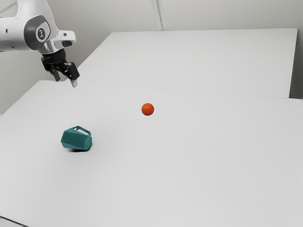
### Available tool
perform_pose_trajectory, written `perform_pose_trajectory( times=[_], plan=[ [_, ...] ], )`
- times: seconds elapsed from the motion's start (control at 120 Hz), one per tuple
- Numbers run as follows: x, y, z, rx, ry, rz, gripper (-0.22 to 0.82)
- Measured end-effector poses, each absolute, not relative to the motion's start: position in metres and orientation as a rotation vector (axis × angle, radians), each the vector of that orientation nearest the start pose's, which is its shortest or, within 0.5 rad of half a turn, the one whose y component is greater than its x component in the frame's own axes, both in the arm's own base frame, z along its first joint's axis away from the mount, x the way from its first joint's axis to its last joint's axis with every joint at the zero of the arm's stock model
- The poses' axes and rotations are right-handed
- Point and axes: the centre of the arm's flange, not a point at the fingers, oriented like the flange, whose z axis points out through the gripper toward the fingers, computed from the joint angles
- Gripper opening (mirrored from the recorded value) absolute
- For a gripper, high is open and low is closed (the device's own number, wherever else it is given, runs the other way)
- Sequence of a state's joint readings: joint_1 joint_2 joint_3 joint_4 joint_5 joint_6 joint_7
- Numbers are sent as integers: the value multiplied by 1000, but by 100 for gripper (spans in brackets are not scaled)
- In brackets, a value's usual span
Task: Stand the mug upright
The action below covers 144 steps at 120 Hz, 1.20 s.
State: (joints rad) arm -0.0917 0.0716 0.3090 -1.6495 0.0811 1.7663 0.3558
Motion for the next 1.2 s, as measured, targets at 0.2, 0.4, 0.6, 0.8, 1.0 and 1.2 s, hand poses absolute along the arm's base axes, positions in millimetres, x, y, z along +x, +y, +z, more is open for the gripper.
perform_pose_trajectory(
  times=[0.2, 0.4, 0.6, 0.8, 1.0, 1.2],
  plan=[
    [572, 150, 556, -3097, 145, -51, 60],
    [573, 206, 511, -3195, 6, -7, 60],
    [569, 248, 465, -3310, -61, 26, 60],
    [560, 279, 414, -3452, -122, 80, 60],
    [550, 292, 372, -3569, -142, 158, 60],
    [541, 304, 337, -3671, -168, 206, 60]
  ],
)
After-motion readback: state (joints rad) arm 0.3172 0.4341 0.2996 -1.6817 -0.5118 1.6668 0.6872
